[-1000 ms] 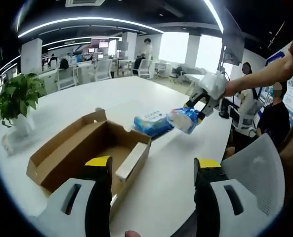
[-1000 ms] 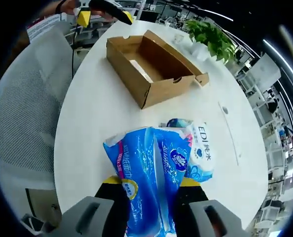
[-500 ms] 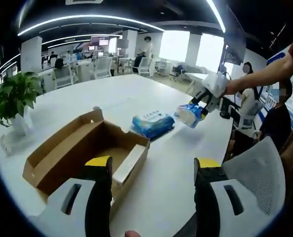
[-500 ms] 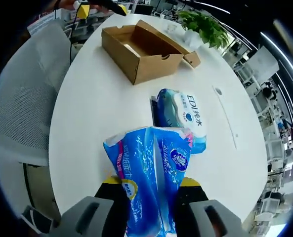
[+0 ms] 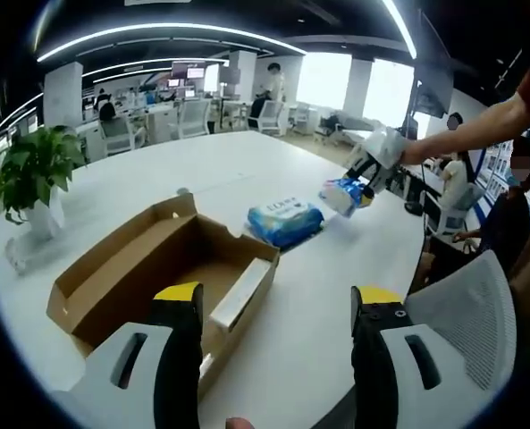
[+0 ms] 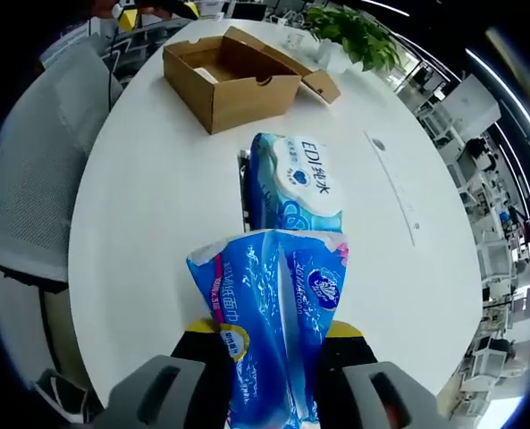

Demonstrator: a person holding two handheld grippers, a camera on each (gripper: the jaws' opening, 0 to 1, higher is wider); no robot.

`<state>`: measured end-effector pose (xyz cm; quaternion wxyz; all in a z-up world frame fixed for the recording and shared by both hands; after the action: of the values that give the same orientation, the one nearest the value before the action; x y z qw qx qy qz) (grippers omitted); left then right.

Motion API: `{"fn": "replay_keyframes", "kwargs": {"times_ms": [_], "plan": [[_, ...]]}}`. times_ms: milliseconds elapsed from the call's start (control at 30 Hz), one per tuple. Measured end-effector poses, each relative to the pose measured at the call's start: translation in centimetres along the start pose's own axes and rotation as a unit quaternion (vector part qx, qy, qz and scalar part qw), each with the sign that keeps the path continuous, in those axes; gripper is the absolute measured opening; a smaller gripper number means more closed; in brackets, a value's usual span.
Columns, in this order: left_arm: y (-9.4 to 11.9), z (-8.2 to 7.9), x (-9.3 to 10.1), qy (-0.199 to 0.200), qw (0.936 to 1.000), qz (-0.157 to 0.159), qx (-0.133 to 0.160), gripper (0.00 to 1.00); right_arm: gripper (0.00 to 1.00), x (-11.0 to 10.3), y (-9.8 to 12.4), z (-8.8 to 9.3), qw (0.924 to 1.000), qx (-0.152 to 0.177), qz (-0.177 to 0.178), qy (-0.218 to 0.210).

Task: Operate the shoe box by opening the lid, removing the specified soft item, and placing it in the target area until the item is outside and the box remains undamaged.

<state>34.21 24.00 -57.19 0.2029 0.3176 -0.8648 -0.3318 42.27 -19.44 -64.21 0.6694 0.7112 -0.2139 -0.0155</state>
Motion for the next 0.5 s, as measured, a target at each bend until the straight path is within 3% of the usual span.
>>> {"fn": "replay_keyframes", "kwargs": {"times_ms": [500], "plan": [[0.67, 0.12, -0.65, 0.016, 0.9995, -0.024, -0.009, 0.67, 0.31, 1.39, -1.2, -0.34, 1.0, -0.003, -0.007, 0.003]]}}
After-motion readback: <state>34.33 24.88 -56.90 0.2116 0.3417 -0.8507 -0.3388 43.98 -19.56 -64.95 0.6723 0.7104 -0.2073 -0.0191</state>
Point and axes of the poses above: the point that each gripper's makers call its tool centre point, and the gripper's own axes: y roughly backward along the fingers, x roughly to its right, z roughly out of its underside, the point moved 9 cm from there along y, roughly backward along the fingers, and after that the axes turned 13 degrees about -x, right-handed, at the moved point
